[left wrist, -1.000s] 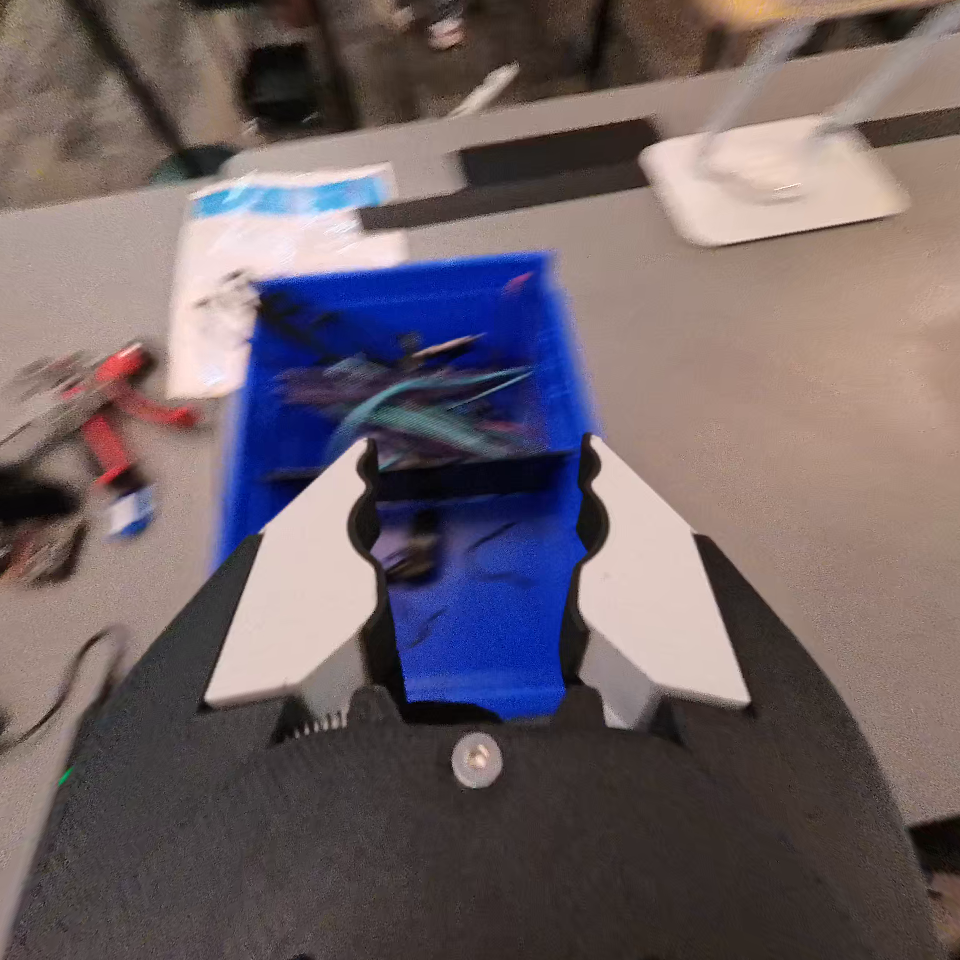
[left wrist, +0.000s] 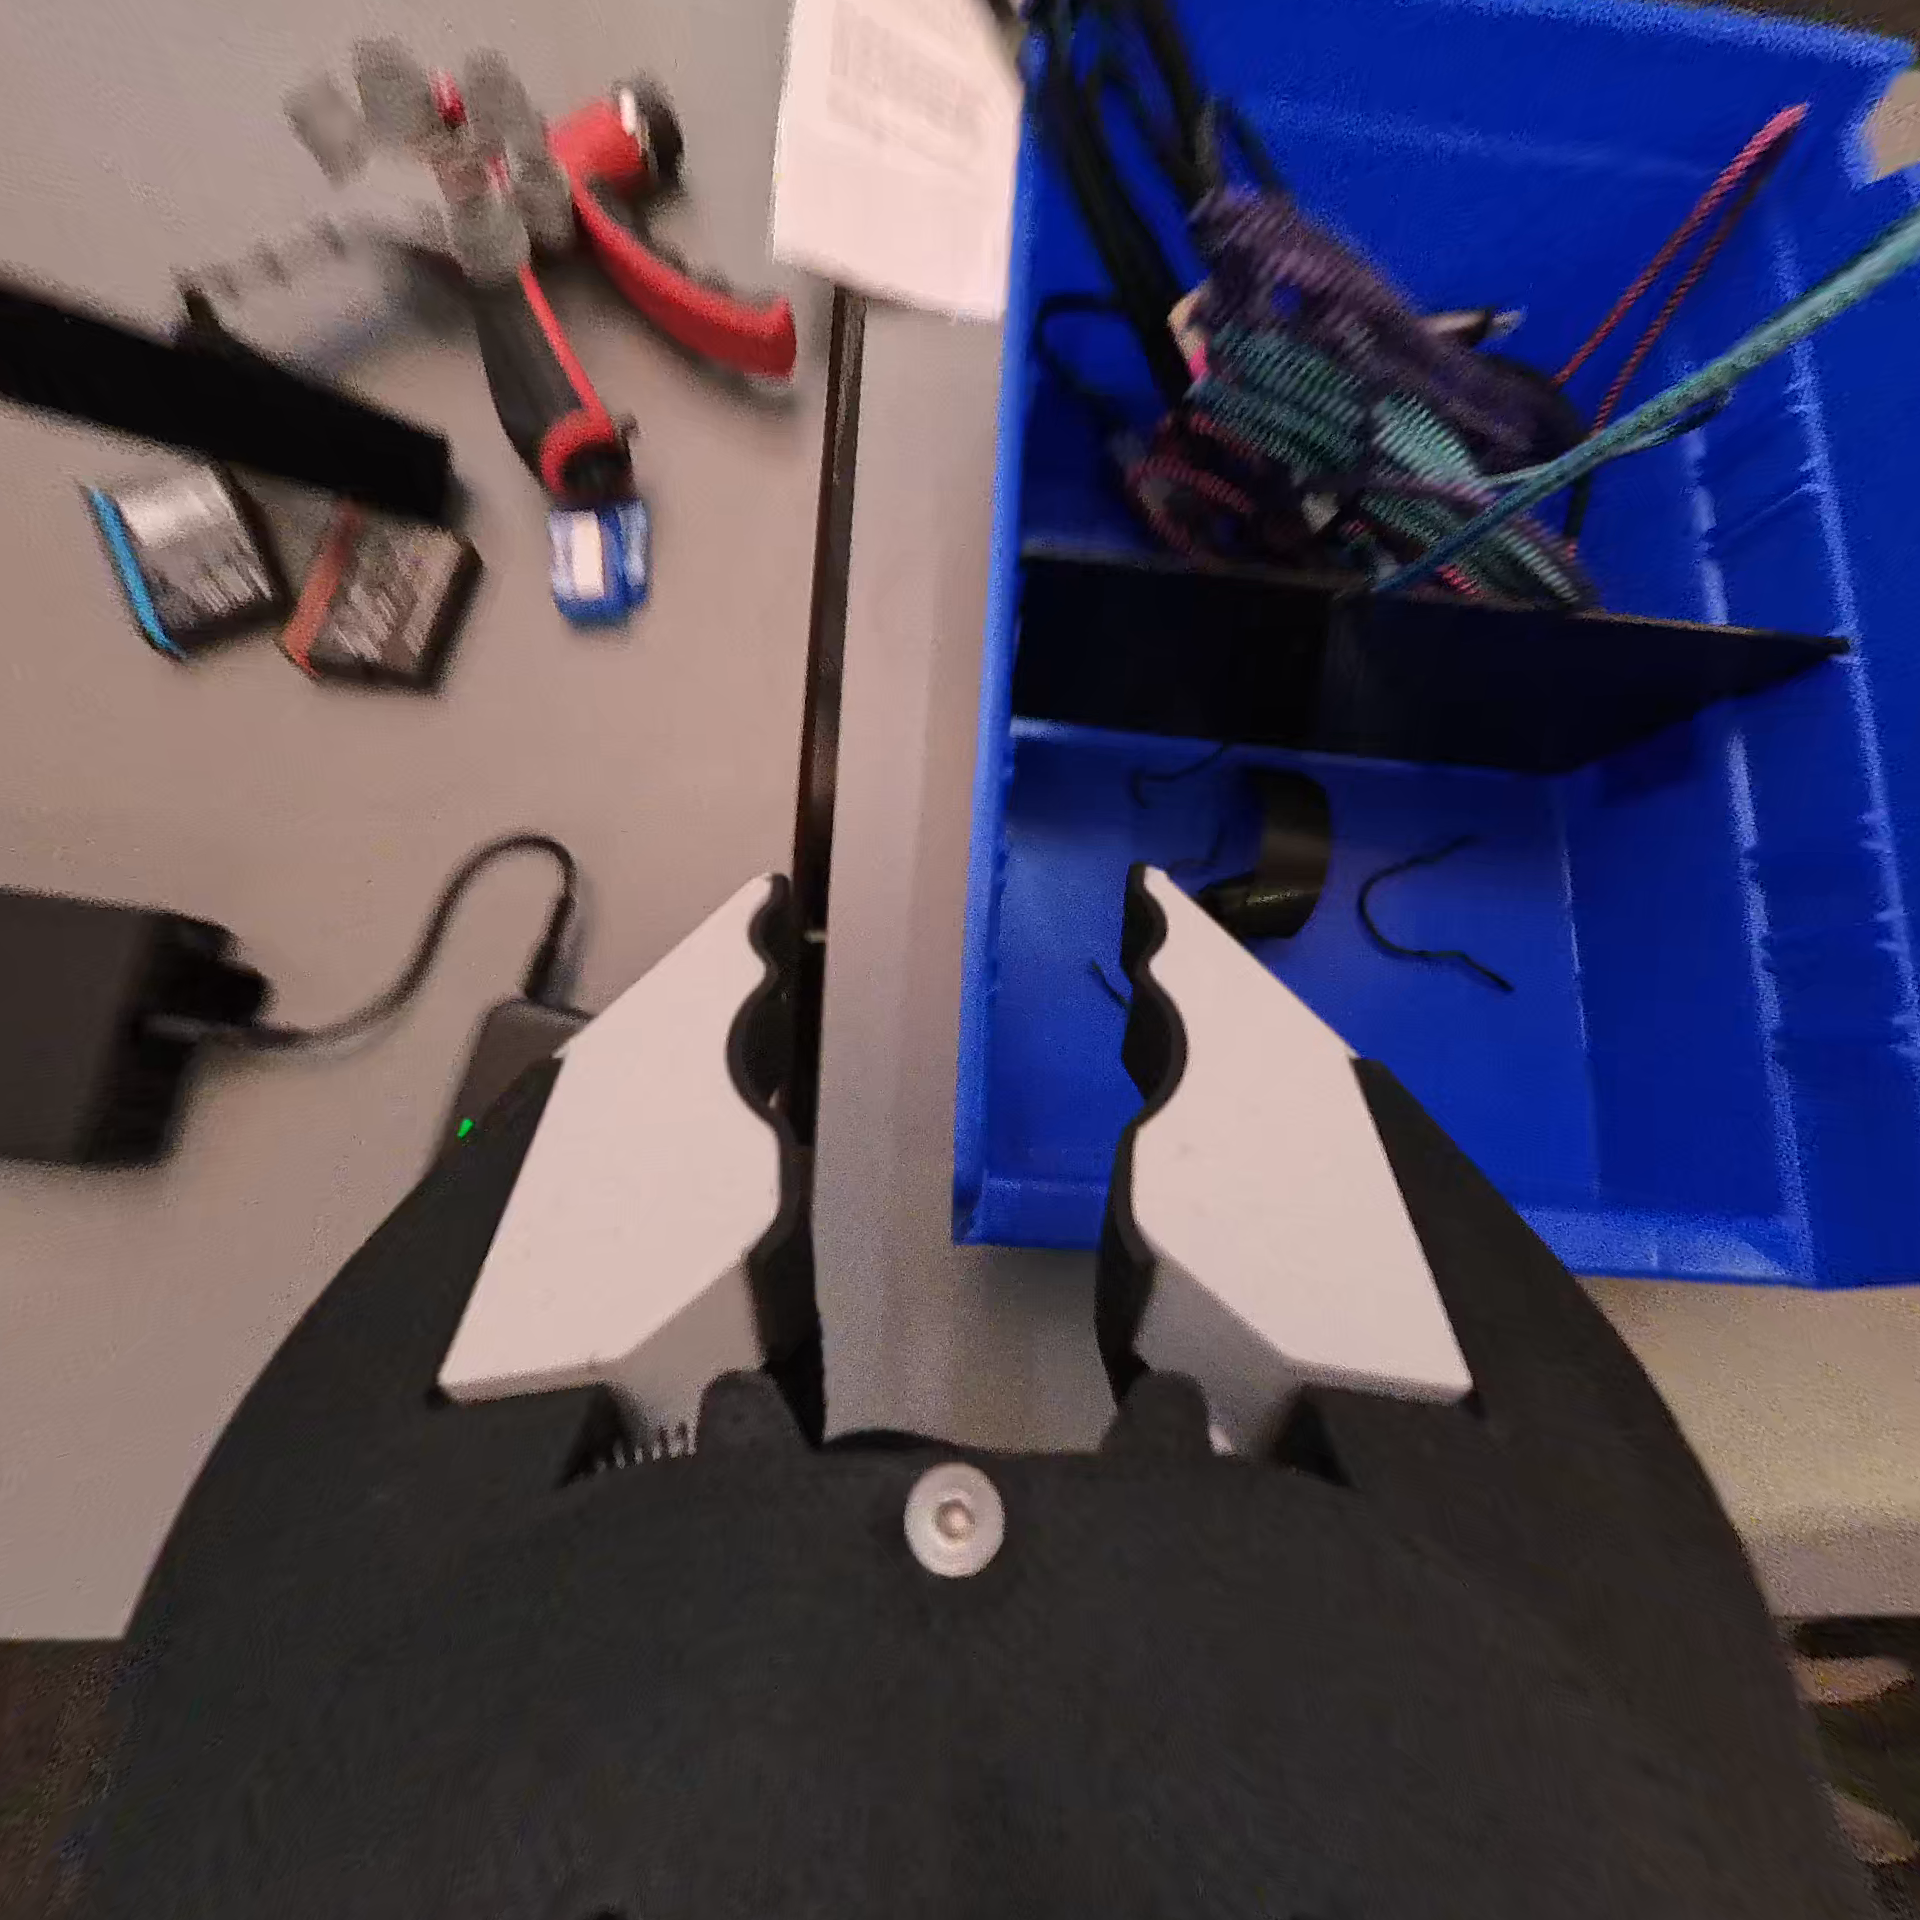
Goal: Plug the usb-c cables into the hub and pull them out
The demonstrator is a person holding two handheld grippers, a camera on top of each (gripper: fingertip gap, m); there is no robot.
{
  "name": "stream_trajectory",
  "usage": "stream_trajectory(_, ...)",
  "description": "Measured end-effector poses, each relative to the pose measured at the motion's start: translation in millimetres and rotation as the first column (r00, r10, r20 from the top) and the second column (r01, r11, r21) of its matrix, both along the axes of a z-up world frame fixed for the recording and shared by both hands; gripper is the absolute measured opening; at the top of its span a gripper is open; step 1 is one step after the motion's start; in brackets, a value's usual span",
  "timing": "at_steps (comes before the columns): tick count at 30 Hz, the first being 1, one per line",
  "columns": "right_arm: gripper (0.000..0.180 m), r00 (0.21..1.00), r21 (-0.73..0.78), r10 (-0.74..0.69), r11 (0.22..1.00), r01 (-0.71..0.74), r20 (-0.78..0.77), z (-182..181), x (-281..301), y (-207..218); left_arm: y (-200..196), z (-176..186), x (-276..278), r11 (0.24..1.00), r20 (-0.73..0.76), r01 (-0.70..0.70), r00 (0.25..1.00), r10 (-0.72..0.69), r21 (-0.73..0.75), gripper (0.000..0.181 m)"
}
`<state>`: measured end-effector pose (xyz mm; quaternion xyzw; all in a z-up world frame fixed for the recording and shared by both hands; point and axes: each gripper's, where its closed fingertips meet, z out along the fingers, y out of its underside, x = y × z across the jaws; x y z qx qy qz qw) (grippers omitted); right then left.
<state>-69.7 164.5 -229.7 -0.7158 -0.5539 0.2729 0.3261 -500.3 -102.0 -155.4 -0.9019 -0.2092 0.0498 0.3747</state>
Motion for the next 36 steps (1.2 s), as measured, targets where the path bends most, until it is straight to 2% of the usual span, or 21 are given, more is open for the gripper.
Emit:
stream_trajectory(3,0.085,1.0,0.008,0.005,1.0,-0.005,-0.009,1.3,1.0,-0.5,21.2,42.1,3.6,0.985,-0.22,0.152,0.961,-0.166,-0.081,0.062)
stream_trajectory(5,0.084,1.0,0.005,0.012,1.0,-0.012,0.008,-1.4,0.7,-1.6,45.6,66.3,16.5,0.939,-0.367,0.29,0.866,-0.339,-0.185,0.061)
stream_trajectory(7,0.084,0.999,0.017,0.019,1.0,-0.019,0.03,-4.5,0.3,-2.8,69.1,84.5,35.6,0.871,-0.428,0.4,0.759,-0.489,-0.286,0.062)
stream_trajectory(9,0.081,0.999,0.041,0.031,0.999,-0.033,0.034,-4.3,-0.1,-5.0,89.8,92.1,63.8,0.768,-0.415,0.521,0.647,-0.64,-0.373,0.065)
stream_trajectory(11,0.077,0.999,0.048,0.032,0.998,-0.034,0.034,-4.0,-0.2,-5.2,104.8,81.7,82.2,0.665,-0.352,0.571,0.569,-0.743,-0.481,0.071)
stream_trajectory(13,0.075,0.999,0.031,0.026,0.999,-0.027,0.039,-5.6,0.0,-4.2,114.9,61.1,84.2,0.556,-0.3,0.553,0.488,-0.82,-0.621,0.074)
stream_trajectory(15,0.074,0.999,0.016,0.017,1.0,-0.018,0.047,-7.4,0.4,-2.7,121.7,43.2,70.8,0.47,-0.254,0.485,0.445,-0.859,-0.738,0.075)
stream_trajectory(17,0.073,0.998,0.016,0.016,1.0,-0.017,0.053,-8.4,0.4,-2.6,128.9,26.1,64.3,0.407,-0.173,0.5,0.449,-0.877,-0.765,0.072)
stream_trajectory(19,0.071,0.998,0.021,0.019,1.0,-0.02,0.059,-9.1,0.3,-3.1,135.6,16.1,44.9,0.375,-0.131,0.485,0.465,-0.875,-0.79,0.064)
stream_trajectory(22,0.069,0.998,0.023,0.02,0.999,-0.022,0.063,-9.5,0.4,-3.3,128.8,-7.0,36.7,0.296,0.047,0.556,0.521,-0.852,-0.777,0.048)
stream_trajectory(24,0.067,0.998,0.021,0.02,1.0,-0.021,0.062,-9.5,0.4,-3.3,124.8,-20.5,26.9,0.247,0.092,0.54,0.524,-0.847,-0.805,0.041)
stream_trajectory(26,0.066,0.998,0.021,0.02,1.0,-0.021,0.062,-9.6,0.3,-3.3,127.1,-23.9,24.7,0.229,0.099,0.535,0.514,-0.852,-0.813,0.035)
stream_trajectory(31,0.065,0.998,0.024,0.021,0.999,-0.023,0.062,-9.5,0.3,-3.5,128.4,-12.7,21.3,0.235,0.024,0.489,0.466,-0.885,-0.84,0.014)
stream_trajectory(36,0.064,0.998,0.023,0.024,0.999,-0.025,0.061,-9.3,0.3,-3.7,131.2,13.6,19.3,0.348,-0.087,0.497,0.474,-0.876,-0.795,0.01)
